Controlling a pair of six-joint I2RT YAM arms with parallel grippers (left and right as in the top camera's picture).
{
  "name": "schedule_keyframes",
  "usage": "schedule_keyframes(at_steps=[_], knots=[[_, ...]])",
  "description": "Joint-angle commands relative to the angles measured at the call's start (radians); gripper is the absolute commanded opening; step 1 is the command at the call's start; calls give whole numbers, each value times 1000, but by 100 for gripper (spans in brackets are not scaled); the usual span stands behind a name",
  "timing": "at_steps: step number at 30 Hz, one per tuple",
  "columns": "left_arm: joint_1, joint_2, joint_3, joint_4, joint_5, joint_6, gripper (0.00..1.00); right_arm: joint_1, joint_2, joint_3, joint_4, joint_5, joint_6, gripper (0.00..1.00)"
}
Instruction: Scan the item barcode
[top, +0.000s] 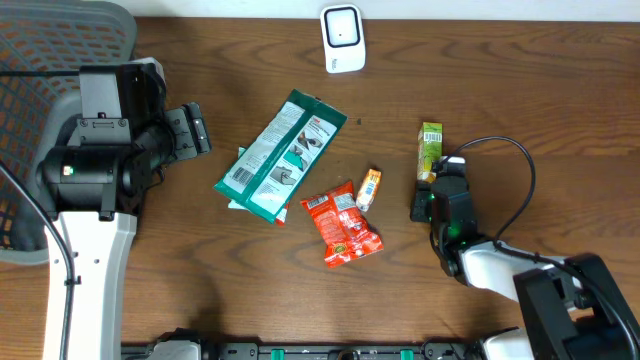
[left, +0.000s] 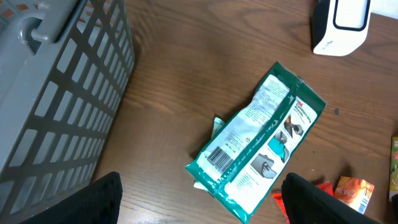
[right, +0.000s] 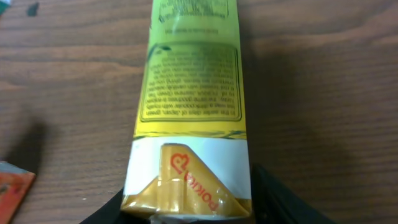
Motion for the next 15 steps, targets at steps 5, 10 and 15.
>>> schedule_keyframes(at_steps=[5,10,15], knots=[[-1,3,20,-3,-9,-9,82,-5,37,-2,29,26,-12,40],[-1,3,20,-3,-9,-9,82,-5,36,-2,39,29,-12,29],[-1,3,20,-3,-9,-9,83,-5,36,-2,36,23,-24,25]])
